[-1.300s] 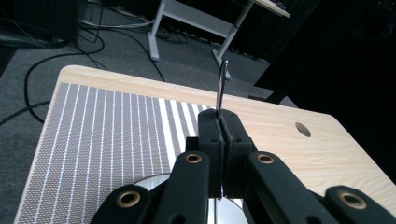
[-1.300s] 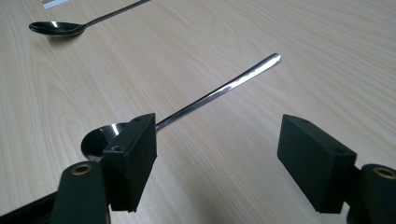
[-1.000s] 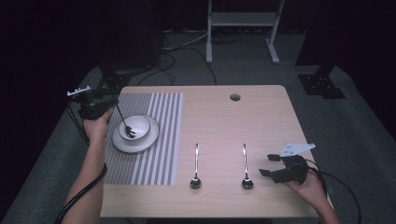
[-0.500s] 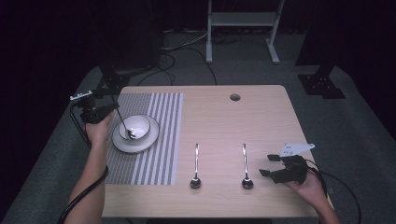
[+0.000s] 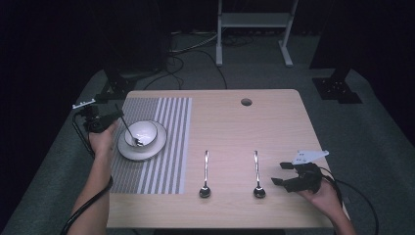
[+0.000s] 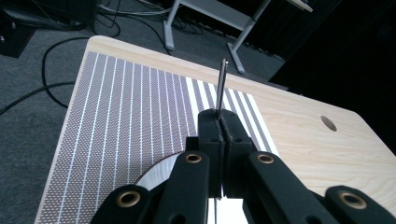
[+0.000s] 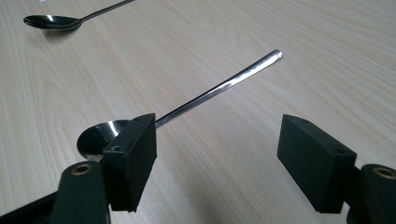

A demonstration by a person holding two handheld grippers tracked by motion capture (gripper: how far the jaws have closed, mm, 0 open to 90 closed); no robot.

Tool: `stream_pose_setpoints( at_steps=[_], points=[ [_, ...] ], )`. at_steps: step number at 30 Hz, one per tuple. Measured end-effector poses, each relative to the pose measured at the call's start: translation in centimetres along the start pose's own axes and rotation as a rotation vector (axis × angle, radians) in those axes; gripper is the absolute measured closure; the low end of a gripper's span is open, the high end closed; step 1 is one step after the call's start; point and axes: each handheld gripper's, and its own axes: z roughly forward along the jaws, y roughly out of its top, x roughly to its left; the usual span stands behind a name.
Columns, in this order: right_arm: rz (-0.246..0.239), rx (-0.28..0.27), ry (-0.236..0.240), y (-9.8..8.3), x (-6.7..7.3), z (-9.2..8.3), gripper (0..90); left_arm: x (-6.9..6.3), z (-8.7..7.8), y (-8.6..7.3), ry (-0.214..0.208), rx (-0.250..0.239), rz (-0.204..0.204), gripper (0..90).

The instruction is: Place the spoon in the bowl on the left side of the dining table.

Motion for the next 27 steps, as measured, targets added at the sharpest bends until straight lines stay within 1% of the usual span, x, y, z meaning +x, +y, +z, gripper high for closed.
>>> stream_pose_setpoints(
  at_steps=[5,27],
  points=[
    [0.003,-0.001,0.002,0.0,0.0,0.0,27.2,0.3,-0.2,-0.1,0.005,0.0,-0.004,88.9],
    [0.001,-0.004,0.003,0.1,0.0,0.1,27.2,1.5,-0.8,-1.1,0.0,0.003,-0.014,86.2]
  ],
)
